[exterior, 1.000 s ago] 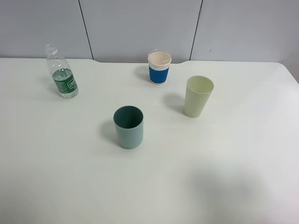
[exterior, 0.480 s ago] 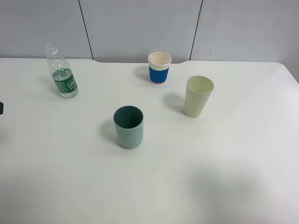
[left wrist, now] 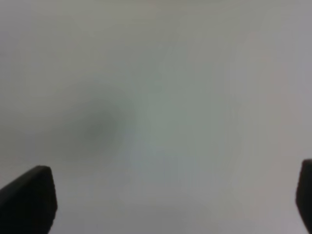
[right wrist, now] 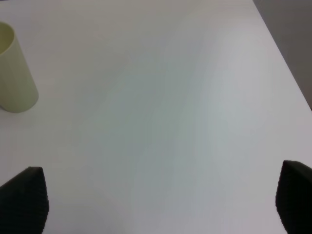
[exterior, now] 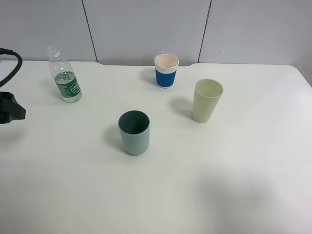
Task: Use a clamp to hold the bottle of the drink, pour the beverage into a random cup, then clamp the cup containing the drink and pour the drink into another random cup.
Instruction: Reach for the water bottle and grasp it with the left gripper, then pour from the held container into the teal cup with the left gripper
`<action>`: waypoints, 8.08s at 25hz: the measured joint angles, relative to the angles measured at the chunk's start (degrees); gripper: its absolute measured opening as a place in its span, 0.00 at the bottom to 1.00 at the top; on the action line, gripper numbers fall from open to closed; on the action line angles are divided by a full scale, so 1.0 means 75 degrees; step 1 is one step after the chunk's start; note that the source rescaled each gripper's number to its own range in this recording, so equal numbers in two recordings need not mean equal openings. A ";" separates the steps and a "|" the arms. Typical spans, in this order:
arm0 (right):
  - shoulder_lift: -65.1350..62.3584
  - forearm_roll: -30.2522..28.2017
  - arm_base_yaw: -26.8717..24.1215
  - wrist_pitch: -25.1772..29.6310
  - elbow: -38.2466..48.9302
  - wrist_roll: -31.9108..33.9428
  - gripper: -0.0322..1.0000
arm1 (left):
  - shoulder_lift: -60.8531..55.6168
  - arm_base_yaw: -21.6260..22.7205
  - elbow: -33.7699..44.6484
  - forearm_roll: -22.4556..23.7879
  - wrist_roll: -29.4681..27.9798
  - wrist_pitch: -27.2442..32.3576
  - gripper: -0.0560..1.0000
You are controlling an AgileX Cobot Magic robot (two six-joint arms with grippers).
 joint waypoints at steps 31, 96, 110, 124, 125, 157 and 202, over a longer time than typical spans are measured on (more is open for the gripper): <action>0.0000 0.0000 0.0000 0.0000 0.0000 0.0000 0.78 | 0.4173 -0.0417 -0.0015 0.1398 -0.1327 -0.6297 1.00; 0.0000 0.0000 0.0000 0.0000 0.0000 0.0000 0.78 | 0.6136 -0.0427 -0.0532 0.1398 -0.1162 -0.9741 0.06; 0.0000 0.0000 0.0000 0.0000 0.0000 0.0000 0.78 | 0.3360 -0.0586 0.0976 -0.0578 -0.0107 -0.8920 0.06; 0.0000 0.0000 0.0000 0.0000 0.0000 0.0000 0.78 | 0.2053 -0.3610 0.0996 -0.6576 0.7009 -0.8405 0.06; 0.0000 0.0000 0.0000 0.0000 0.0000 0.0000 0.78 | 0.2042 -0.3811 0.0996 -0.6981 0.7421 -0.8445 0.06; 0.0000 0.0000 0.0000 0.0000 0.0000 0.0000 0.78 | 0.3297 -0.7493 -0.0413 -1.2638 1.6381 -1.0294 0.06; 0.0000 0.0000 0.0000 0.0000 0.0000 0.0000 0.78 | 0.4229 -0.7694 -0.0419 -1.1254 1.8861 -1.1251 0.06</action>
